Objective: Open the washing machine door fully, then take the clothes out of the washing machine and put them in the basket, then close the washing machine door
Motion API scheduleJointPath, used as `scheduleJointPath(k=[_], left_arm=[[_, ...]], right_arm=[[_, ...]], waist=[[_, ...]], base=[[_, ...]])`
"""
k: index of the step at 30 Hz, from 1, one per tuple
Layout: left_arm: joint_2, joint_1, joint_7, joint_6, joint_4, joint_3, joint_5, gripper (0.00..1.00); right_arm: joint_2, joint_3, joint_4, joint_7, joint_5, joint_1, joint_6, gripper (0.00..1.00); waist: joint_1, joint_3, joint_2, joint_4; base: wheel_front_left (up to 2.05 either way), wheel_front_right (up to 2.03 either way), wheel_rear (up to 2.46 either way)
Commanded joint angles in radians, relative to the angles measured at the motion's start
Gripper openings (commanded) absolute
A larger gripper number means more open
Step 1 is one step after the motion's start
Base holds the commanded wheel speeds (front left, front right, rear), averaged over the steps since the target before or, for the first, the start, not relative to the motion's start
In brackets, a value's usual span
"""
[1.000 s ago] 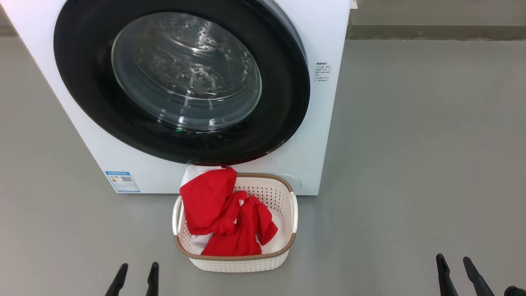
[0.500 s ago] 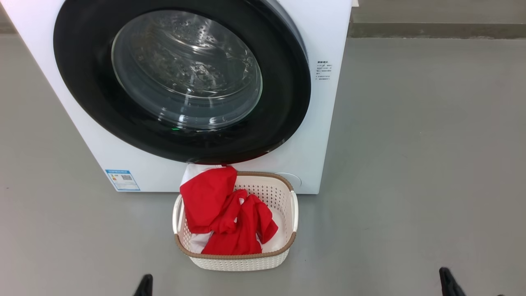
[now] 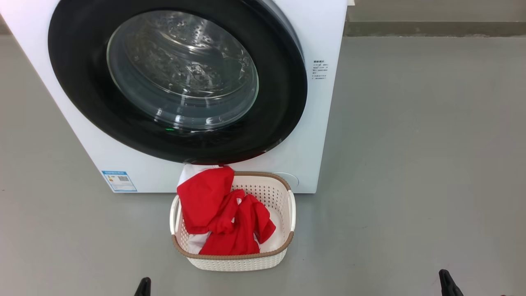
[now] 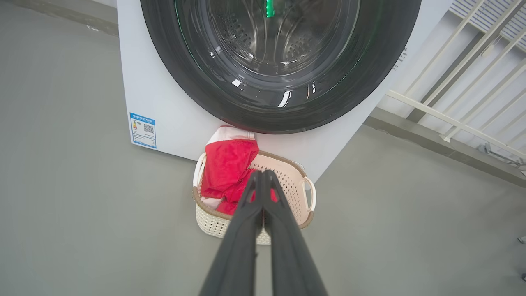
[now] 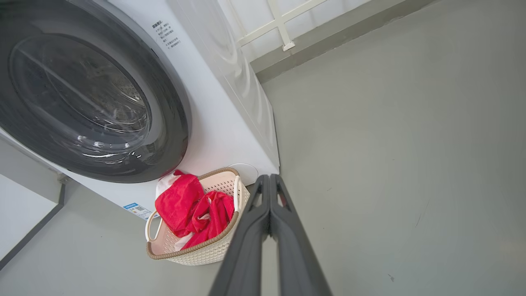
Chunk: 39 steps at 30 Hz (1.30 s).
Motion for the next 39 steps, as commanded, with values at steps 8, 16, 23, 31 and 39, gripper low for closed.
scheduleJointPath(k=[8,16,23,31,39], left_arm=[[0.006,-0.037,0.022,-0.001,-0.026,0.021,-0.09,0.0],[0.004,-0.051,0.046,-0.002,-0.028,0.03,-0.171,0.0],[0.003,-0.063,0.066,-0.002,-0.03,0.038,-0.242,0.0],[0.001,-0.077,0.09,-0.003,-0.032,0.047,-0.324,0.0],[-0.001,-0.092,0.116,-0.003,-0.034,0.058,-0.415,0.0]], right_arm=[[-0.009,-0.006,-0.025,0.022,0.08,-0.052,0.0,0.0],[-0.008,-0.008,-0.028,0.046,0.148,-0.073,0.0,0.0],[-0.008,-0.01,-0.03,0.067,0.208,-0.092,0.0,0.0],[-0.007,-0.012,-0.032,0.09,0.277,-0.113,0.0,0.0],[-0.006,-0.014,-0.035,0.117,0.354,-0.137,0.0,0.0]], waist=[[-0.0002,0.002,0.0,-0.006],[-0.0002,0.003,0.0,-0.013],[-0.0002,0.004,0.0,-0.019],[-0.0002,0.006,0.0,-0.026],[-0.0002,0.008,0.0,-0.034]], base=[[0.0,0.0,0.0],[0.0,0.0,0.0],[0.0,0.0,0.0],[0.0,0.0,0.0],[0.0,0.0,0.0]])
